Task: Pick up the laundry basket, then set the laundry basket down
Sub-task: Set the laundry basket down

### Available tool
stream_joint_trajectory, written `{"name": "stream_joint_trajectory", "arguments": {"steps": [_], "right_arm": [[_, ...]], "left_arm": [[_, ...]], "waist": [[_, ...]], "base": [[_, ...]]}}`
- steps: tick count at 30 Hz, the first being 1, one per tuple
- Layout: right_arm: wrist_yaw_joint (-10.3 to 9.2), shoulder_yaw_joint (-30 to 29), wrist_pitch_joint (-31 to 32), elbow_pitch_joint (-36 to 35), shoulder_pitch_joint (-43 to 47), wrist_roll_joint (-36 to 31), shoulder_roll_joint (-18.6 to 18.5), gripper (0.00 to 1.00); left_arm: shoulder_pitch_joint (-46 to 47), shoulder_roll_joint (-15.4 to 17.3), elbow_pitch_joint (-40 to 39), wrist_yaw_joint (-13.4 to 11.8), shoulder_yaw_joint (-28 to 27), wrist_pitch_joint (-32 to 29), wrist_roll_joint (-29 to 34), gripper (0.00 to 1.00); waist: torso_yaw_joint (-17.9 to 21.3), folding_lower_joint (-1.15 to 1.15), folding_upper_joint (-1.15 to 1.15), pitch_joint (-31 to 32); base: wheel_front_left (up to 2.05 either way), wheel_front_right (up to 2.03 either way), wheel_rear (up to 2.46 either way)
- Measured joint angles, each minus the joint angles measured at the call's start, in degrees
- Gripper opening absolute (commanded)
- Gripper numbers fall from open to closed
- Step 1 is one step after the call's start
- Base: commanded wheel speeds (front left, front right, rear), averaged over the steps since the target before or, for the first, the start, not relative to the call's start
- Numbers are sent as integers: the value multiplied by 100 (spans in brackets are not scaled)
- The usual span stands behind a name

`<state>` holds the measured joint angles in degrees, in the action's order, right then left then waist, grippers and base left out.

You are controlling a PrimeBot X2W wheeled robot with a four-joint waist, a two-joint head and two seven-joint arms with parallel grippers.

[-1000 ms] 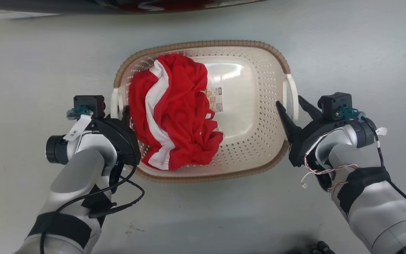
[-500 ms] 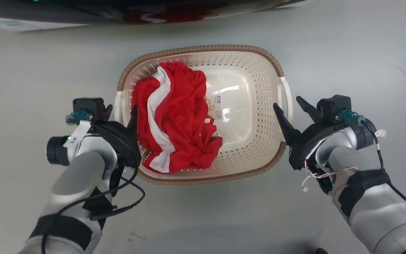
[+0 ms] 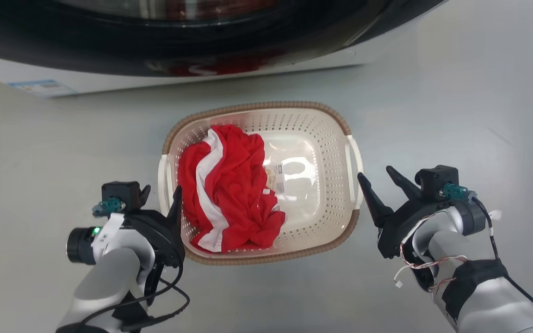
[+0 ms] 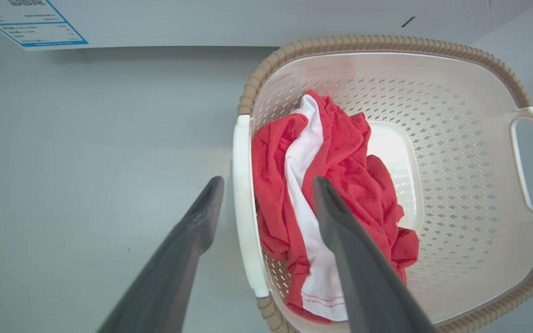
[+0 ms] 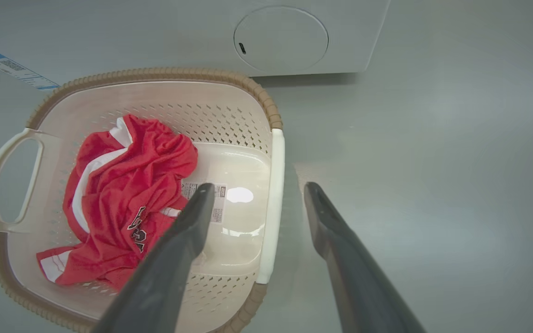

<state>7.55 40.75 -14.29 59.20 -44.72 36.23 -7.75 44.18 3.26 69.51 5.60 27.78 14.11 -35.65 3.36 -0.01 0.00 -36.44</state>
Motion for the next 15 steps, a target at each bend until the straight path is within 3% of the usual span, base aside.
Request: {"name": "stream_joint_trajectory", "arguments": {"steps": [9,15], "right_arm": [[-13,-324,0,-382,470,7,-125,100],[-249,-605,0,-731,839,2,-174,100]], "left_arm": [[-376,-3,-321,-5,-63,19,2,100],[-720,24,-837,-136,-176,19,69,100]], "waist": [[69,0,0,625],[71,0,0,1107]], "base": [[0,0,0],[0,0,0]]}}
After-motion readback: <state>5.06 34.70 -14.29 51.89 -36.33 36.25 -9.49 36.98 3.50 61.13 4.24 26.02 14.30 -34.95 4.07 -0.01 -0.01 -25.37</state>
